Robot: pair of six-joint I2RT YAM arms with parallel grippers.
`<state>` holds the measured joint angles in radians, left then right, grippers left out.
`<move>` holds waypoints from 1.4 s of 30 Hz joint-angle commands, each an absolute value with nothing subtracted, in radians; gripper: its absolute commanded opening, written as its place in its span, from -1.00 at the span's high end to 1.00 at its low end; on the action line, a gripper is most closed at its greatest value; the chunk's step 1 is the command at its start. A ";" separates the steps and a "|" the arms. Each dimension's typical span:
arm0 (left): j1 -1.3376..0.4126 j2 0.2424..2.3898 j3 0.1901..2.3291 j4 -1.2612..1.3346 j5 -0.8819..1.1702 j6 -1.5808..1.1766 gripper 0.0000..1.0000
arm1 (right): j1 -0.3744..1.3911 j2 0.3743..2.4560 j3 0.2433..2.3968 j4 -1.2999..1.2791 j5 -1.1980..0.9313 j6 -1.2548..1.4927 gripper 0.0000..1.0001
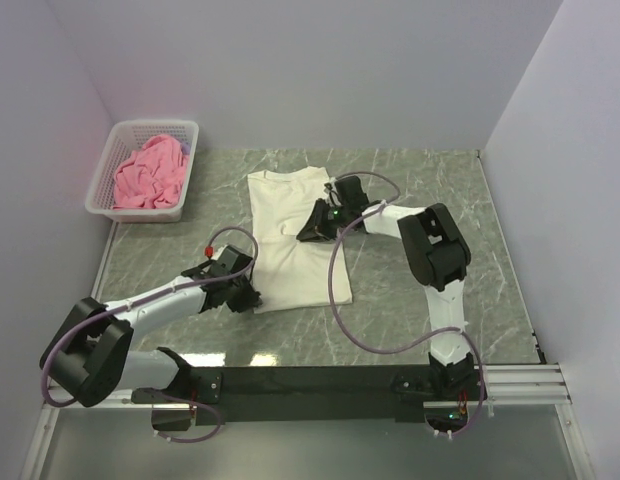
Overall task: Fold and stack the t-shirts
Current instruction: Fold the tshirt
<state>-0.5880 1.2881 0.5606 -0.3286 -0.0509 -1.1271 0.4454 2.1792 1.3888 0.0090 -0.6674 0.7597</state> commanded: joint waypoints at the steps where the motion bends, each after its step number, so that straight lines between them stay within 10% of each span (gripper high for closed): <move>1: -0.592 1.252 0.589 -0.445 -0.097 -1.088 0.50 | 0.422 2.019 1.353 0.008 -0.643 0.706 0.51; 11: -0.592 1.243 0.706 -0.465 -0.051 -1.039 0.50 | 0.524 1.691 0.974 0.030 -0.721 0.676 0.50; 18: -0.597 1.281 0.618 -0.388 -0.008 -1.063 0.72 | 0.690 1.742 0.894 0.161 -0.732 0.722 1.00; 29: -0.600 1.319 0.500 -0.339 -0.012 -1.112 0.82 | 0.706 2.022 0.899 0.201 -0.756 0.779 1.00; 42: -0.600 1.298 0.499 -0.400 -0.035 -1.106 0.89 | 0.571 1.815 0.862 -0.106 -0.715 0.554 1.00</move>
<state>-0.5938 1.2896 0.5343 -0.2916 0.0132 -1.1210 0.6273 1.8408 0.8982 0.0013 -0.7372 0.6323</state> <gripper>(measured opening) 0.065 0.005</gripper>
